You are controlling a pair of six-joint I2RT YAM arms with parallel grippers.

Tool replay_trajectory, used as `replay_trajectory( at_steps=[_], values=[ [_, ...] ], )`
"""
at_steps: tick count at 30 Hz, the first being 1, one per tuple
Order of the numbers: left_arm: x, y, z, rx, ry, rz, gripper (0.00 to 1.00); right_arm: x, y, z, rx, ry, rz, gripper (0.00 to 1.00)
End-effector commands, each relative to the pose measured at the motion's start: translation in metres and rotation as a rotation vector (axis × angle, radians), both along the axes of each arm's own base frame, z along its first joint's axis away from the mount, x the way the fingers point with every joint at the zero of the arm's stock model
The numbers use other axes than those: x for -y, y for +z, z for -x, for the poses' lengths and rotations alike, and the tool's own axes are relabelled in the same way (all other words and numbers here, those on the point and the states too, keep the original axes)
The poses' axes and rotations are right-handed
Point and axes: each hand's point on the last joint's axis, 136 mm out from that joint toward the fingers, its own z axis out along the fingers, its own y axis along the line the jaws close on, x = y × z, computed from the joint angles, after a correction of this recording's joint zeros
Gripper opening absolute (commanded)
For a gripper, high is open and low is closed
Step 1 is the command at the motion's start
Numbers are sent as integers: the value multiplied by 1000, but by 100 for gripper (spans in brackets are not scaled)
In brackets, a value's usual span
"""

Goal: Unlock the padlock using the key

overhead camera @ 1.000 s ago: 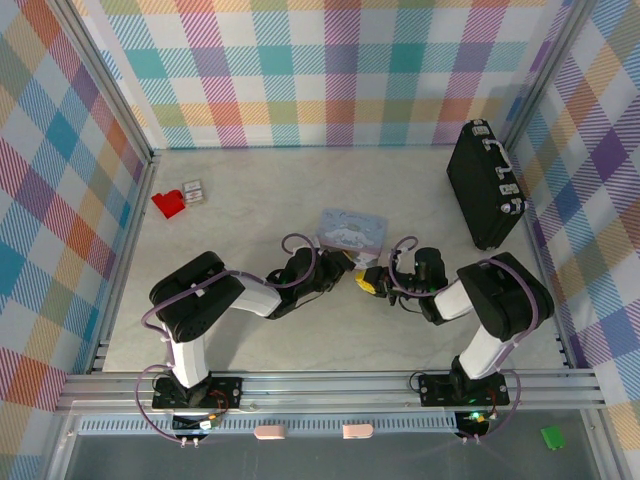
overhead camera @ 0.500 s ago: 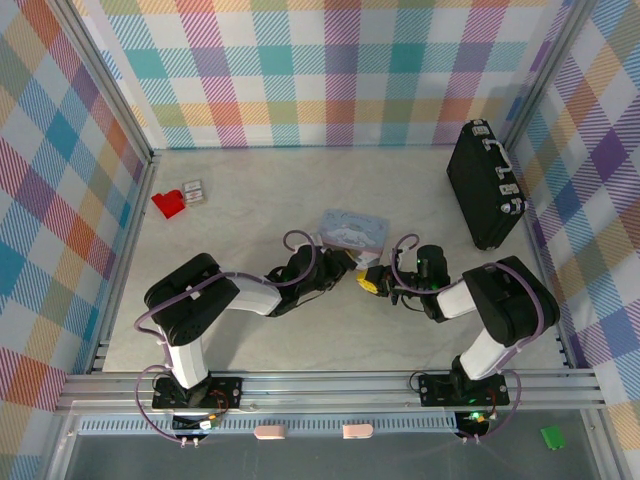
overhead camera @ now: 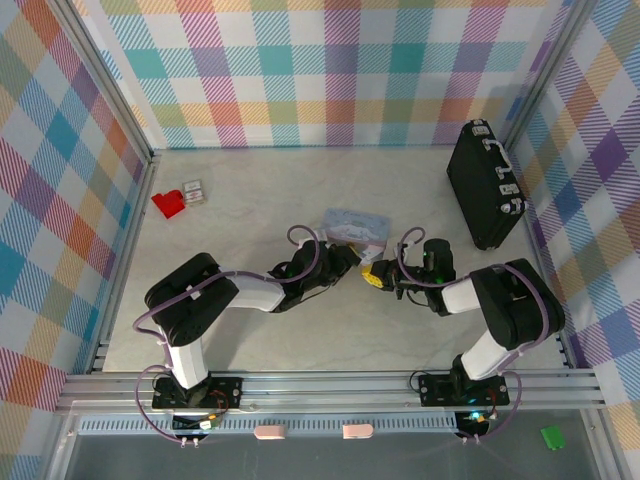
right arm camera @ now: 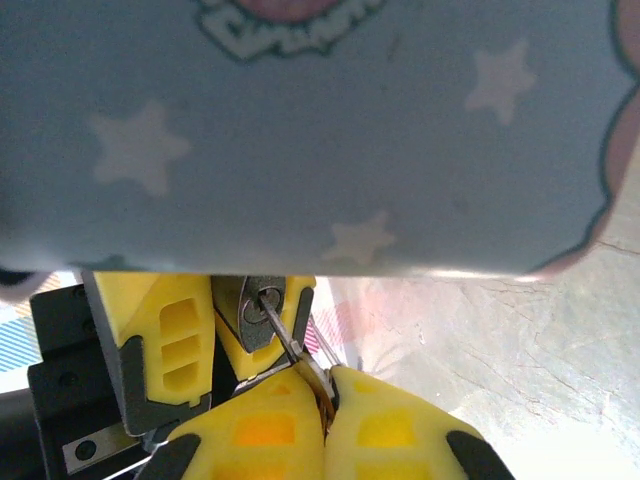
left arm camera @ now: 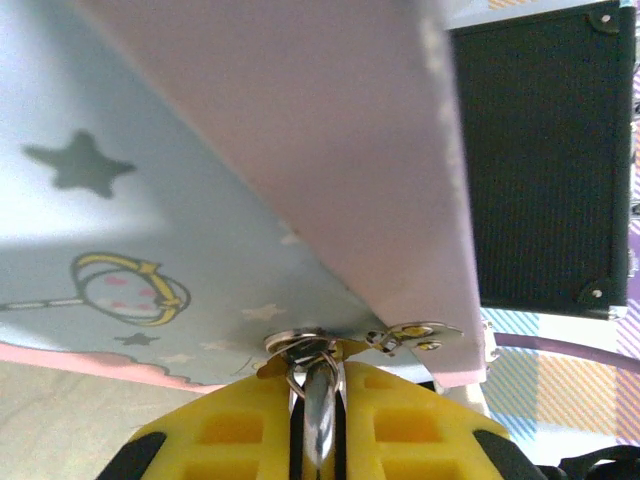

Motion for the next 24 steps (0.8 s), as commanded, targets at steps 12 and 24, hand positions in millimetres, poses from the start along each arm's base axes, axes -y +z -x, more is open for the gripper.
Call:
replay_trajectory(
  at_steps=[12, 24],
  values=[
    [111, 46, 162, -40, -688, 154, 0, -27, 105, -46, 461, 9, 16, 0],
    [73, 51, 116, -8, -499, 134, 0, -3, 80, -38, 407, -38, 53, 18]
  ],
)
